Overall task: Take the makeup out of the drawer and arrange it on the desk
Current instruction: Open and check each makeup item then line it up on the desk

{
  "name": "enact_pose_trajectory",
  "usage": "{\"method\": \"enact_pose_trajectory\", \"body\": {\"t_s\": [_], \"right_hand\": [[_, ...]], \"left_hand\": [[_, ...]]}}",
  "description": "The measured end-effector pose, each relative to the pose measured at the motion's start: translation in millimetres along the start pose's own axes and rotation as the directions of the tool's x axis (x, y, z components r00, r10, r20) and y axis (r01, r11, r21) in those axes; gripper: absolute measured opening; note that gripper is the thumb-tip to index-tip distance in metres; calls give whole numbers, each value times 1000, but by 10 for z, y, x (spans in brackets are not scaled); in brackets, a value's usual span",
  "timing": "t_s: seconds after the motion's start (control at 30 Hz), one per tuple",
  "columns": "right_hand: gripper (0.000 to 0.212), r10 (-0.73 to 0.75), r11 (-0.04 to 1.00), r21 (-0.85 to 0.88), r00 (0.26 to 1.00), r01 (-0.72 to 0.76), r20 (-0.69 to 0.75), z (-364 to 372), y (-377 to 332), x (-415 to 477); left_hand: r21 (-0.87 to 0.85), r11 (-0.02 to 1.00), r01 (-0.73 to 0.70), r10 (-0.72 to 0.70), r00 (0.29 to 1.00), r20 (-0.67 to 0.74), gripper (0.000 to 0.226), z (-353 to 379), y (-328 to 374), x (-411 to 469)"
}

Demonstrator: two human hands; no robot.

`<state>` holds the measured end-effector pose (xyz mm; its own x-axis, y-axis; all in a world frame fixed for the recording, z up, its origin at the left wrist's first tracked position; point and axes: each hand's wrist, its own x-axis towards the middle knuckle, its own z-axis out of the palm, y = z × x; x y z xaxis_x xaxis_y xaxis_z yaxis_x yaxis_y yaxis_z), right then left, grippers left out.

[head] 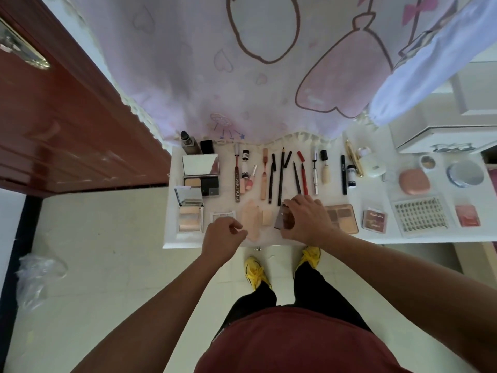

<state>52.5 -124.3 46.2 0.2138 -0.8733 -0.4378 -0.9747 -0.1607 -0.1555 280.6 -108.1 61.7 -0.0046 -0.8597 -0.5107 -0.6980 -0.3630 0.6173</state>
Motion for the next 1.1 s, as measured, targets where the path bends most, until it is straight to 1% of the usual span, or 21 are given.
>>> {"method": "enact_pose_trajectory", "body": {"t_s": [0.07, 0.13, 0.2, 0.27, 0.37, 0.5, 0.63, 0.73, 0.77, 0.87, 0.93, 1.0, 1.1], "right_hand": [[75, -1, 980, 197, 997, 17, -80, -168, -10, -43], [76, -10, 937, 345, 989, 62, -150, -348, -33, -85], [77, -36, 907, 404, 976, 122, -214, -519, -54, -142], [78, -59, 880, 441, 964, 174, -261, -649, -71, -179], [82, -55, 853, 480, 950, 205, -308, -802, -67, -236], [84, -74, 840, 484, 936, 244, -343, -955, 4, -292], [74, -74, 822, 505, 928, 264, -366, -1097, 125, -382], [66, -56, 802, 532, 920, 272, -387, -1245, 147, -447], [63, -42, 775, 567, 919, 278, -392, -1295, 148, -462], [49, 14, 665, 689, 918, 287, -396, -1465, 149, -507], [37, 16, 598, 740, 918, 309, -396, -1578, 161, -539], [31, -11, 542, 767, 916, 343, -401, -1682, 167, -578], [29, -34, 476, 800, 916, 366, -399, -1781, 158, -617]], "left_hand": [[-228, 972, 60, -45, 996, 73, 16, -55, 181, 50], [-400, 909, 112, -58, 988, 146, 19, -131, 390, 88], [-500, 857, 124, -27, 980, 196, 23, -200, 599, 116], [-554, 825, 112, 18, 975, 223, 23, -263, 767, 148], [-583, 809, 74, 70, 973, 220, 18, -351, 967, 174], [-598, 800, 59, 82, 975, 207, 11, -453, 1141, 194], [-648, 761, 39, 98, 980, 175, 9, -569, 1256, 225], [-666, 746, -9, 163, 972, 170, 9, -660, 1322, 206], [-679, 733, -27, 200, 963, 178, 11, -696, 1345, 188], [-730, 681, -58, 330, 914, 235, 31, -828, 1422, 114], [-731, 675, -98, 402, 880, 253, 38, -902, 1482, 54], [-733, 667, -132, 436, 867, 240, 43, -951, 1543, 3], [-756, 636, -154, 463, 860, 215, 44, -990, 1623, -51]]}}
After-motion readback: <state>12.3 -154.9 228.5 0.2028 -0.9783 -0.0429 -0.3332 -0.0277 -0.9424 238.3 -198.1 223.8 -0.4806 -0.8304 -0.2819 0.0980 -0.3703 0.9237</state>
